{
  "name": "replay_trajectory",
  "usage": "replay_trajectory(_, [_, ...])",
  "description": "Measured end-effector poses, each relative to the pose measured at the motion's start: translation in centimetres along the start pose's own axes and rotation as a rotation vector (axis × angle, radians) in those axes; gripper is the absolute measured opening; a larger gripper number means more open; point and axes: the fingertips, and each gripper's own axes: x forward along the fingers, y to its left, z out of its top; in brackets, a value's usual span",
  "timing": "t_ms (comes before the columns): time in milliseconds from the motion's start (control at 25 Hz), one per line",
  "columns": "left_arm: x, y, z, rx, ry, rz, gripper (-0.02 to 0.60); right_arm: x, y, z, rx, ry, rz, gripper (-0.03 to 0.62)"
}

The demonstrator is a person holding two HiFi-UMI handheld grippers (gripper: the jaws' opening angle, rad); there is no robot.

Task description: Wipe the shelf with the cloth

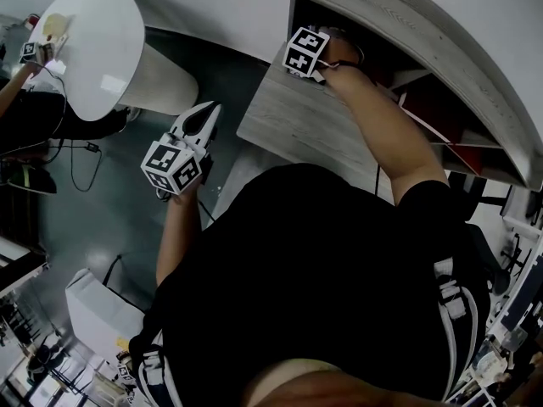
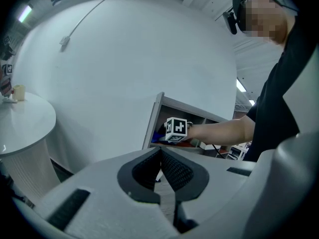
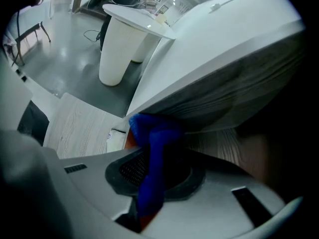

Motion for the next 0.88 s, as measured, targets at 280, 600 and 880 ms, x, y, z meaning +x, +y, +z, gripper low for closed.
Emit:
replay_trajectory(280, [0.7,-0.1,-0.3,0.000,0.019,-0.011,0.017,0.2,0.0,0.0,0.007,-0.012,-0.005,0.063])
replay_trajectory(600, [0.9,0.0,-1.1,-0.009,0.038,-0.015,0.017,0.2,0.2,0.0,0.011,-0.014,-0.003,0.063])
replay_trajectory(880, [1.3,-0.2,-0.8,0.000,0.038,-0.018,0.017,0.2,0.0,0.0,0.019,-0.021,0.001,0.063])
